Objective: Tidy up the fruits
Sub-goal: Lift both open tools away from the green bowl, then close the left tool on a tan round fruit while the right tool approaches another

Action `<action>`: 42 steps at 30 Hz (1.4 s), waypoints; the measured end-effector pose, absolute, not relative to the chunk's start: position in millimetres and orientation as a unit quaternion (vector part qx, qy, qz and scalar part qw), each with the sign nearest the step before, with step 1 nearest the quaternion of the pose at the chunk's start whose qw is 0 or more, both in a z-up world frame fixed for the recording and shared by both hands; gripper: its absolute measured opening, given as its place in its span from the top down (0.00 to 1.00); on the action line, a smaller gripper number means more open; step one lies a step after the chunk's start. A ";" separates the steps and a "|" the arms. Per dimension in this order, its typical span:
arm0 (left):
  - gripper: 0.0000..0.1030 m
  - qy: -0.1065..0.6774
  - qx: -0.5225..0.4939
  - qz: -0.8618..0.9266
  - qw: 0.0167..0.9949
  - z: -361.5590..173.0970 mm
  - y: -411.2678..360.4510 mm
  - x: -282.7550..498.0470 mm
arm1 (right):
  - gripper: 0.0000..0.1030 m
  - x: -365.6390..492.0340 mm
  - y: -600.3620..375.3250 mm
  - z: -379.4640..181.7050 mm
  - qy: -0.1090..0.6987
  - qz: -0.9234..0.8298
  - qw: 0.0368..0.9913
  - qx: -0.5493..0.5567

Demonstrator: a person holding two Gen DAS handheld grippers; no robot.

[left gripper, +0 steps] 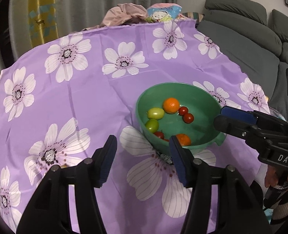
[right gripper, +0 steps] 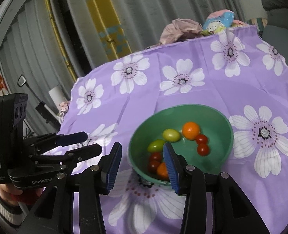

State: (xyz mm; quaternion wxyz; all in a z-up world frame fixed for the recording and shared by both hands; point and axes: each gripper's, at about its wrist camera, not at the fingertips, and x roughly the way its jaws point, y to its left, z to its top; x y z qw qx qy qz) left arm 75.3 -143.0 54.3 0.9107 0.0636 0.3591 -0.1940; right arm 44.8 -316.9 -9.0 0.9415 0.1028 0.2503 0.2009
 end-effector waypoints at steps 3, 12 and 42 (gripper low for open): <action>0.32 0.376 0.032 -0.215 0.901 50.4 -131.3 72.2 | 0.53 44.8 -308.9 -7.6 0.254 0.207 0.939 0.100; 0.32 0.423 -0.001 -0.157 0.892 18.2 -61.7 57.0 | 0.52 45.9 -275.0 -19.8 0.285 0.229 0.928 0.074; 0.72 0.523 0.066 -0.119 0.841 -55.6 6.6 5.8 | 0.52 56.5 -169.2 -54.3 0.369 0.324 0.871 -0.002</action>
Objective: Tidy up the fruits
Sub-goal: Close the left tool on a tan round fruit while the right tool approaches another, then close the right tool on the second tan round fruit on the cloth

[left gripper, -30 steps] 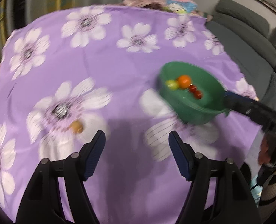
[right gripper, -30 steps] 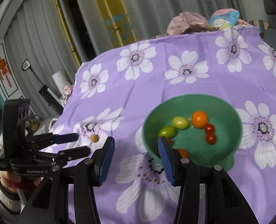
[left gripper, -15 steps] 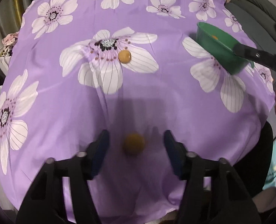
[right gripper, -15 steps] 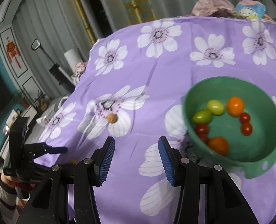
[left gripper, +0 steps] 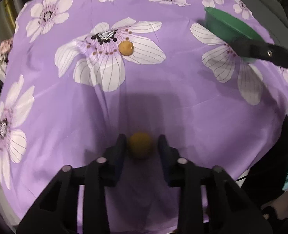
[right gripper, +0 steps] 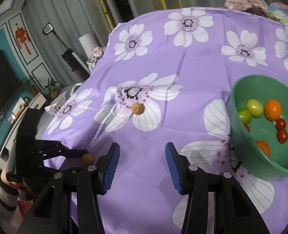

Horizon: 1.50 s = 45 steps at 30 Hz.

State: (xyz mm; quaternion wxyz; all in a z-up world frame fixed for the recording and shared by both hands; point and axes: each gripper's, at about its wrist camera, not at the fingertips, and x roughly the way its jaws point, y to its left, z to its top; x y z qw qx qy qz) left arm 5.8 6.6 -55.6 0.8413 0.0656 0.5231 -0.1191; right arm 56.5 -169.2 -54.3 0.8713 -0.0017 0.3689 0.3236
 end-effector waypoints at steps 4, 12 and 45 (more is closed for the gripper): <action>0.76 0.520 0.027 -0.139 0.843 -56.7 13.4 8.4 | 0.52 63.8 -158.1 -56.2 0.373 0.328 0.868 -0.005; 0.76 0.463 -0.043 -0.166 0.869 -37.2 20.8 20.8 | 0.52 92.5 -121.0 -61.2 0.392 0.333 0.857 -0.003; 0.76 0.445 -0.089 -0.151 0.878 -38.7 46.7 42.4 | 0.73 153.1 -67.1 -85.5 0.438 0.291 0.848 -0.061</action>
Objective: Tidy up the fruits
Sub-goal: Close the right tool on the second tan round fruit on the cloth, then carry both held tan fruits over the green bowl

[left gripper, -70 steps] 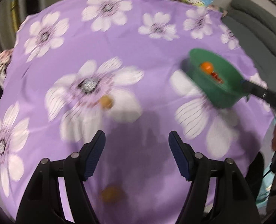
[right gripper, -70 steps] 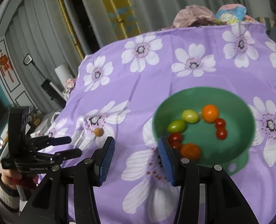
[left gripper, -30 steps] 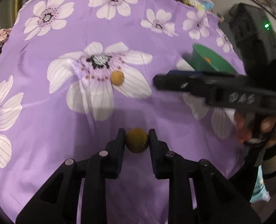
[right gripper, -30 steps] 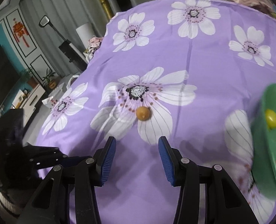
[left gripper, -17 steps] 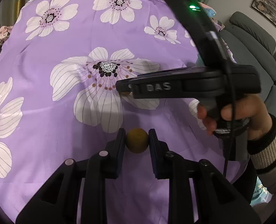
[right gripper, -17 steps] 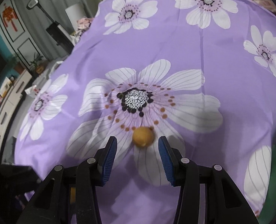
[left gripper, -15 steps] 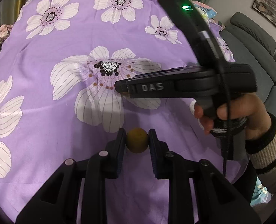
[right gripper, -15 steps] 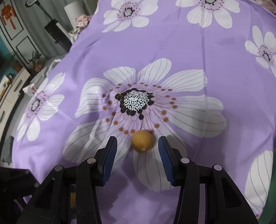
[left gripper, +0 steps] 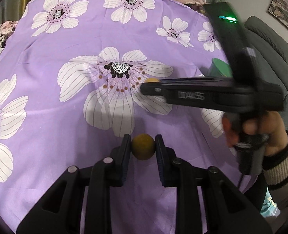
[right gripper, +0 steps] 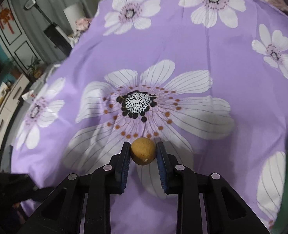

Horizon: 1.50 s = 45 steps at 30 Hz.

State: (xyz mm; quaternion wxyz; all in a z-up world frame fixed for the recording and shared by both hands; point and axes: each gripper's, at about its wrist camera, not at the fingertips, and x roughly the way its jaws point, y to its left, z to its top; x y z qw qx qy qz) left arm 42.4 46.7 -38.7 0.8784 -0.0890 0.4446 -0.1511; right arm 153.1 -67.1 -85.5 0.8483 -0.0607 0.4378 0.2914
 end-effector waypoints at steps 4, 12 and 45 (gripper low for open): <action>0.76 0.447 -0.085 -0.149 0.878 -36.5 41.3 41.6 | 0.72 133.3 -86.4 -76.2 0.432 0.297 0.851 -0.041; 0.76 0.446 -0.067 -0.154 0.879 -26.4 21.2 38.8 | 0.72 95.9 -133.0 -72.2 0.423 0.282 0.861 0.010; 0.76 0.408 0.019 -0.212 0.888 30.4 -98.8 66.8 | 0.72 75.0 -253.5 -32.2 0.336 0.223 0.909 0.103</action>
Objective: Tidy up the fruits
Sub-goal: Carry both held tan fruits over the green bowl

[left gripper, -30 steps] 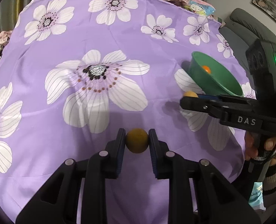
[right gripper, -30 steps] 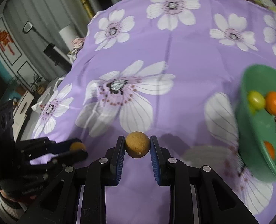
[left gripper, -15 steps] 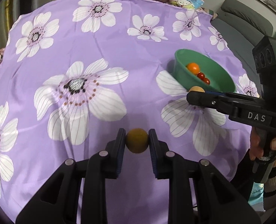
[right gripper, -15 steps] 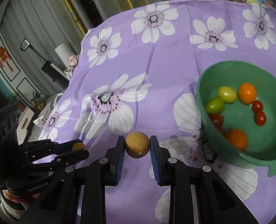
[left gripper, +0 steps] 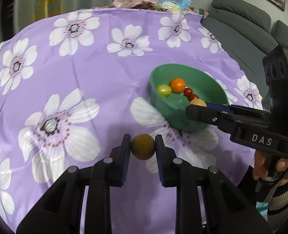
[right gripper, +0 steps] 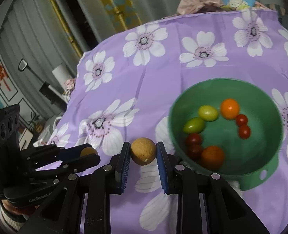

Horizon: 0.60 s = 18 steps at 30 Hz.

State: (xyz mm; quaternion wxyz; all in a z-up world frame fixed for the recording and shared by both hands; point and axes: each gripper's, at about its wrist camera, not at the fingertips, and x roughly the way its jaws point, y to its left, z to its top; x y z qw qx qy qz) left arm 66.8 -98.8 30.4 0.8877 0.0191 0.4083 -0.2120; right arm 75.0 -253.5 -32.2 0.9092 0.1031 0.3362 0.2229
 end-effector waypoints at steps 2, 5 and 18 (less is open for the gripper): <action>0.76 0.407 0.022 -0.218 0.887 32.1 -106.1 70.2 | 0.72 75.4 -260.1 -31.5 0.334 0.216 0.911 0.107; 0.76 0.405 0.027 -0.226 0.885 34.0 -118.3 75.9 | 0.72 75.0 -271.8 -30.9 0.330 0.209 0.914 0.112; 0.76 0.401 0.032 -0.244 0.882 38.1 -152.3 95.5 | 0.72 75.2 -306.6 -28.5 0.317 0.184 0.921 0.133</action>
